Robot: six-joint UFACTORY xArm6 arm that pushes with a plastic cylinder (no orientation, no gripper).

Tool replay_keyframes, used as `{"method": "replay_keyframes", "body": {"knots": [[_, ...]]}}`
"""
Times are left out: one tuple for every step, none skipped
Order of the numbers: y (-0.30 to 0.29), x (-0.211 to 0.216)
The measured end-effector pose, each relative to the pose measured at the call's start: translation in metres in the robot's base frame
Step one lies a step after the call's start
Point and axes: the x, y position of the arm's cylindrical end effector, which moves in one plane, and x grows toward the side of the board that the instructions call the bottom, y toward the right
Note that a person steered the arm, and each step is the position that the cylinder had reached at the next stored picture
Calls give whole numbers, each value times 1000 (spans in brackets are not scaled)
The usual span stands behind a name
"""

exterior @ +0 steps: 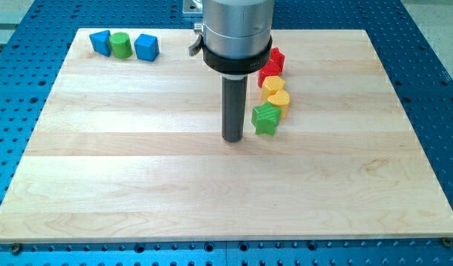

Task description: Place your hand below the green star

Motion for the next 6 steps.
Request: {"method": "replay_keyframes", "body": {"knots": [[2,-25],[14,-31],[36,-28],[39,-16],[24,26],[42,41]]}}
